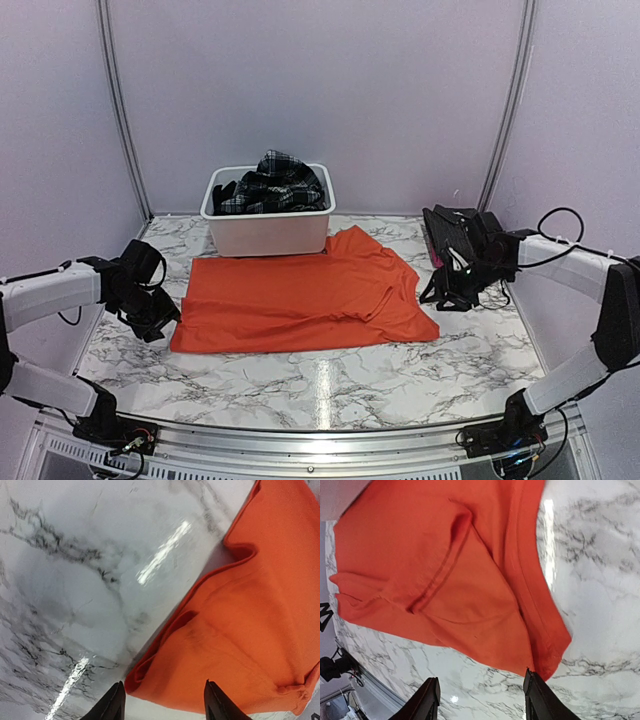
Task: Fold and stack the mixed laundry pile
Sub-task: Move the 1/3-folded T-shirt to the center of the board.
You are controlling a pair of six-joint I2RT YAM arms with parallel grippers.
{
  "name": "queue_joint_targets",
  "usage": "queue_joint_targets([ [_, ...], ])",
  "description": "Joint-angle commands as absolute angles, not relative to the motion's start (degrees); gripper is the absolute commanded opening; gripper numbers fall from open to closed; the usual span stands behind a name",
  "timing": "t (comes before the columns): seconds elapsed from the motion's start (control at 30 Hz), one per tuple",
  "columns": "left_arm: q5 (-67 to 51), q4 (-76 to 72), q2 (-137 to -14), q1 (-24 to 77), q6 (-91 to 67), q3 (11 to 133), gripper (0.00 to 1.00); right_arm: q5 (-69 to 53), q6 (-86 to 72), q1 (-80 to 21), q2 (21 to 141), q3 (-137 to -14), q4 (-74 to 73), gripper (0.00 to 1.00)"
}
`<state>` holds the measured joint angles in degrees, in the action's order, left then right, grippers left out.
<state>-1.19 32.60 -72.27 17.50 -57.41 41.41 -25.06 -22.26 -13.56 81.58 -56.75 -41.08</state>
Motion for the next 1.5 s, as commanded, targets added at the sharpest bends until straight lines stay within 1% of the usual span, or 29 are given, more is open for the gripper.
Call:
queue_joint_targets([
  [0.0,-5.3,32.7,-69.4,17.3,-57.7,36.1,0.55,-23.4,-21.5,-13.8,79.2,-50.8,-40.3,0.52],
  [0.1,-5.9,32.4,-68.4,17.4,-58.1,33.9,0.55,-19.8,-20.6,-13.8,80.4,-48.7,-39.7,0.52],
  [0.23,-7.1,30.3,-69.2,17.4,-58.2,31.7,0.55,-19.2,-20.0,-13.7,82.8,-48.2,-36.8,0.50],
  [0.33,-8.1,28.1,-69.9,17.4,-58.5,30.6,0.54,-19.4,-19.3,-13.8,84.8,-49.4,-35.6,0.46],
  [0.47,-8.9,26.0,-71.4,17.4,-58.8,30.2,0.52,-21.0,-18.6,-13.8,86.5,-50.7,-34.9,0.39],
  [0.57,-9.2,24.6,-72.6,17.4,-59.0,30.3,0.49,-22.5,-18.4,-13.8,87.3,-50.3,-34.6,0.36],
  [0.67,-9.5,23.5,-73.7,17.4,-59.0,30.6,0.42,-23.6,-18.3,-13.8,87.2,-49.5,-34.0,0.36],
  [0.77,-9.8,23.5,-74.0,17.4,-59.2,31.0,0.40,-24.4,-18.0,-14.0,87.0,-49.8,-34.2,0.37],
  [0.97,-9.3,24.0,-73.4,17.3,-60.2,30.8,0.41,-24.6,-17.0,-14.2,88.0,-50.0,-34.3,0.37],
  [1.17,-7.7,25.9,-72.6,17.3,-59.7,31.7,0.47,-24.2,-15.9,-14.2,89.2,-50.7,-34.8,0.37],
  [1.27,-4.8,29.2,-71.4,17.3,-57.3,34.1,0.50,-24.0,-15.4,-14.2,89.4,-51.0,-35.4,0.27],
  [1.4,-4.0,30.7,-71.1,16.2,-54.6,36.1,0.51,-23.8,-15.1,-14.2,89.5,-51.2,-36.1,0.09],
  [1.47,-4.5,30.7,-71.9,15.9,-53.0,36.6,0.50,-23.5,-14.9,-14.2,89.5,-51.3,-36.5,0.01],
])
